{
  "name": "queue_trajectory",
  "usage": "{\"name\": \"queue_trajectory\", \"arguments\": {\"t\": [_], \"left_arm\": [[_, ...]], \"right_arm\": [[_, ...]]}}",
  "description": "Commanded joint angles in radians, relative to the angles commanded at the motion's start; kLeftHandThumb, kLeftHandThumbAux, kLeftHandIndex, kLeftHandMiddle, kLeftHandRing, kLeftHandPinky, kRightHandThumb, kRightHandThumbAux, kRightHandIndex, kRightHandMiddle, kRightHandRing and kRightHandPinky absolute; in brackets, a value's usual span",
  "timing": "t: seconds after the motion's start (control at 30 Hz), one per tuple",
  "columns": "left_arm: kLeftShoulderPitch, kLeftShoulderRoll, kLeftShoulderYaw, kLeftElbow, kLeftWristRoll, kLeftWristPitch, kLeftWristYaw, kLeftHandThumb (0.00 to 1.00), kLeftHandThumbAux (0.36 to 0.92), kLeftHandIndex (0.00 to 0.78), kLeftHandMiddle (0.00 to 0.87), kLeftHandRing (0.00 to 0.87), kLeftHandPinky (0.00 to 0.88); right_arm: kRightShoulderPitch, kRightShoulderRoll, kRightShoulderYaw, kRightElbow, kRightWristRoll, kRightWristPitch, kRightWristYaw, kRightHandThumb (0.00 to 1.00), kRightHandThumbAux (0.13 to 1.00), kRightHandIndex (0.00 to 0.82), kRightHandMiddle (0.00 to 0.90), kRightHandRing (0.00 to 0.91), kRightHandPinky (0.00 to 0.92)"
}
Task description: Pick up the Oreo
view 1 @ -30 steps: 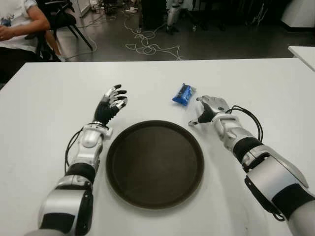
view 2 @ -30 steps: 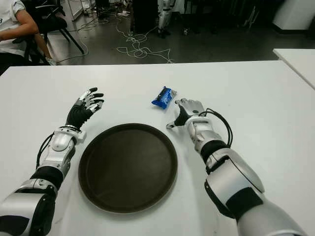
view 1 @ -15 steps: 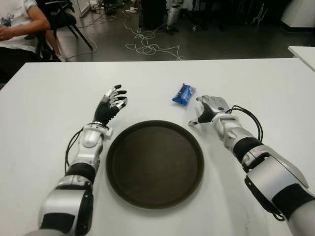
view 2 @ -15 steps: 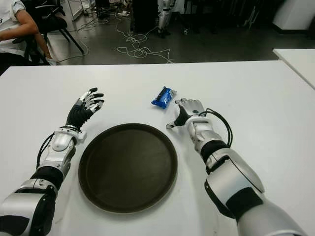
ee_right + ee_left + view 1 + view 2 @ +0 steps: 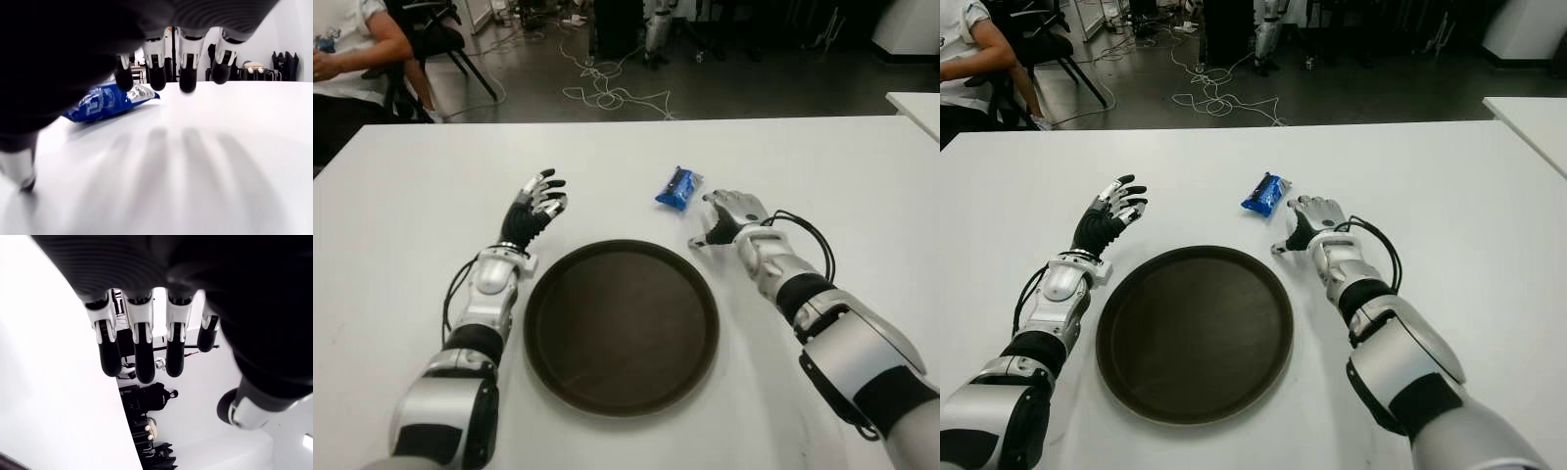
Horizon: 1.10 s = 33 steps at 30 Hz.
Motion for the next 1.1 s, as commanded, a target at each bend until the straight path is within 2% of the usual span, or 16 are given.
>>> {"name": "queue_trajectory", "arguments": {"t": [0.07,0.13,0.37,0.53,0.9,1.03,1.1], "left_arm": [[0.0,0.001,-0.001,0.001,0.002,-0.001,0.001,0.061,0.64,0.123,0.217,0.22,0.238],[-0.001,0.003,-0.002,0.002,0.003,-0.004,0.001,0.062,0.637,0.124,0.222,0.223,0.242],[-0.002,0.006,-0.001,0.002,0.0,-0.006,-0.013,0.069,0.641,0.123,0.215,0.218,0.244],[-0.001,0.005,0.001,0.002,-0.003,-0.004,-0.016,0.067,0.634,0.122,0.215,0.222,0.247],[-0.001,0.004,0.003,0.002,-0.003,0.001,-0.009,0.078,0.647,0.118,0.216,0.219,0.239],[-0.003,0.002,0.006,0.003,-0.007,0.007,-0.01,0.079,0.642,0.115,0.218,0.217,0.23],[-0.003,0.003,0.006,0.003,-0.008,0.007,-0.012,0.078,0.642,0.113,0.216,0.216,0.229]], "right_arm": [[0.002,-0.001,-0.007,-0.001,0.006,-0.008,-0.01,0.271,0.387,0.0,0.0,0.025,0.208],[0.004,-0.001,-0.013,-0.001,0.009,-0.013,-0.02,0.291,0.37,0.0,0.0,0.027,0.203],[0.004,0.002,-0.016,0.001,0.0,-0.013,-0.053,0.279,0.315,0.0,0.0,0.001,0.033],[0.004,0.004,-0.019,0.001,0.002,-0.016,-0.074,0.253,0.29,0.0,0.0,0.0,0.008],[0.007,0.007,-0.056,-0.001,0.034,-0.036,-0.087,0.304,0.283,0.0,0.0,0.0,0.14],[0.01,0.002,-0.047,-0.001,0.021,-0.056,-0.114,0.294,0.266,0.0,0.0,0.0,0.042],[0.011,0.0,-0.041,0.0,0.014,-0.063,-0.124,0.289,0.26,0.0,0.0,0.0,0.021]]}}
